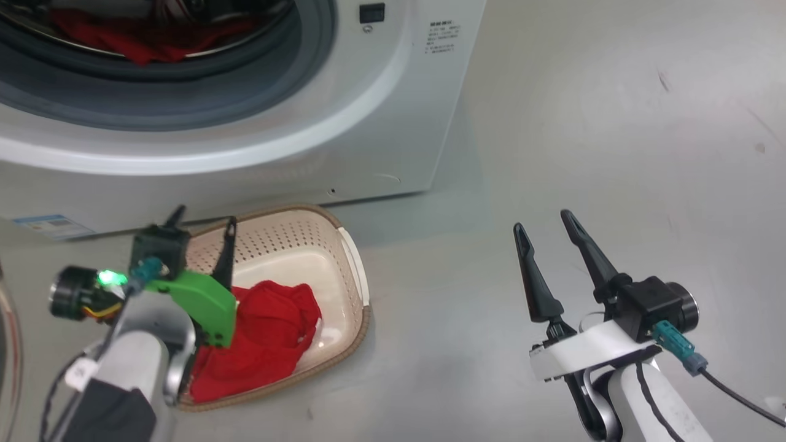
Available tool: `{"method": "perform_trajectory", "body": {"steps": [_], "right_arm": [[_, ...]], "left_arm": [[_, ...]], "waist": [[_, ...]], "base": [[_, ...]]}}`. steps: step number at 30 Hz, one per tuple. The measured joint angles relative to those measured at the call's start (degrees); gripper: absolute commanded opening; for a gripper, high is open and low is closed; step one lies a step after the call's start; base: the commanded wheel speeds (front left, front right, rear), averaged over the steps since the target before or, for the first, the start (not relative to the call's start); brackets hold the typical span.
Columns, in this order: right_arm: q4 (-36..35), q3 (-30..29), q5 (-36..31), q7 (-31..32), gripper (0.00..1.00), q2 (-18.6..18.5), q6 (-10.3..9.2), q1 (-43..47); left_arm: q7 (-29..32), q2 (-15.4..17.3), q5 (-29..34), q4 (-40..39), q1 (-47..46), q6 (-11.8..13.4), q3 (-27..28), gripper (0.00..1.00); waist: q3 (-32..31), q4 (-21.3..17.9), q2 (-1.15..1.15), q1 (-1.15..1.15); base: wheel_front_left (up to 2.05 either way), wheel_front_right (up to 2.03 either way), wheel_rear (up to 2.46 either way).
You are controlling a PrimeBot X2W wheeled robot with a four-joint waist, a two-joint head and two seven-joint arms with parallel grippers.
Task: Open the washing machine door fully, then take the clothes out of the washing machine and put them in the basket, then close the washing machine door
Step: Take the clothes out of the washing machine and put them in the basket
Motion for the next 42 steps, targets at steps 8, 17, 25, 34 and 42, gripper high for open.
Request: {"method": "perform_trajectory", "body": {"steps": [8,17,25,34,42], "right_arm": [[-1.8,2.0,3.4,0.0,1.0,0.0,-1.07,-3.4],[-4.2,3.7,6.9,0.0,1.0,-0.1,-3.01,-8.7],[-4.3,5.2,9.2,0.0,1.0,-0.1,-3.58,-12.3],[-4.5,6.1,11.2,0.0,1.0,-0.2,-4.54,-13.9],[-4.6,7.0,12.1,0.0,1.0,-0.1,-4.94,-14.3]], "left_arm": [[7.4,4.3,1.0,2.0,-8.9,-1.0,1.1,1.0],[15.2,9.4,3.2,1.3,-23.0,-2.9,3.0,1.0],[18.7,14.4,3.4,1.9,-32.2,-3.9,6.5,1.0],[24.6,19.7,3.1,5.0,-39.2,-5.5,8.3,1.0],[30.6,21.7,2.4,9.2,-42.2,-6.2,8.6,1.0]], "waist": [[5.5,-2.6,0.0,0.0],[12.9,-5.7,0.0,0.0],[18.3,-8.5,0.0,0.01],[21.7,-11.9,0.0,0.01],[23.1,-14.1,0.0,0.01]], "base": [[0.0,0.0,0.0],[0.0,0.0,0.0],[0.0,0.0,0.0],[0.0,0.0,0.0],[0.0,0.0,0.0]]}}
